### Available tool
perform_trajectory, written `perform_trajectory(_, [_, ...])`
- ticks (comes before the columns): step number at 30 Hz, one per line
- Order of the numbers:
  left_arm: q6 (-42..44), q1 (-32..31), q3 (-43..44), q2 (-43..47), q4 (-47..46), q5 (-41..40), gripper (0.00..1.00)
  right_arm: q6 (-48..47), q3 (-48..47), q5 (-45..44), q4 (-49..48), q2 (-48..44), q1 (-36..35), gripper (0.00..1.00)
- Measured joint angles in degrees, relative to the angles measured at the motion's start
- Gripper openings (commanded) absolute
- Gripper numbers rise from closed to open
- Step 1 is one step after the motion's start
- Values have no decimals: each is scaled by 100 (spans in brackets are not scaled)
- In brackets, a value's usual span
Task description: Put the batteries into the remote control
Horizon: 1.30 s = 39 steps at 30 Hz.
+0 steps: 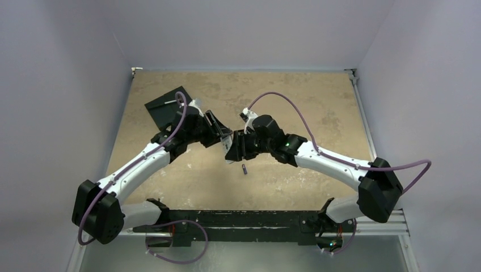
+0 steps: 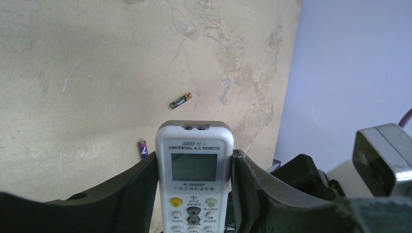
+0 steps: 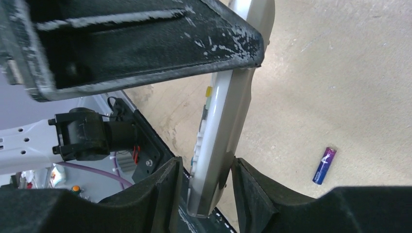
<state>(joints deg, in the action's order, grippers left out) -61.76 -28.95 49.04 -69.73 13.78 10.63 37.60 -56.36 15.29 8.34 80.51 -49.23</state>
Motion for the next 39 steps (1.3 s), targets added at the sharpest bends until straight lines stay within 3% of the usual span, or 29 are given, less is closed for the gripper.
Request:
perform_trajectory(7, [-68,0,2,92,-59,68,0,42,-4,-85,35,50,-37,34])
perform_trajectory(14, [-63,0,2,122,-81,76,0,120,-22,-236,177,50,-24,1])
perform_trajectory(16, [-63,0,2,122,-81,85,2,114,-31,-236,186,50,-28,0])
perform_trajectory(22, [-61,0,2,122,-83,138,41,48,-96,-321,337,50,-61,0])
perform_trajectory(26, [-15,0,7,118,-79,197,57,-96,-120,-409,431,48,-85,0])
perform_trajectory(31, [4,46,63,118,-11,398,65,-501,-177,-739,671,44,-118,0])
perform_trajectory(39, [157,396,323,105,197,1008,67,-1357,-179,-1746,1204,26,-208,0])
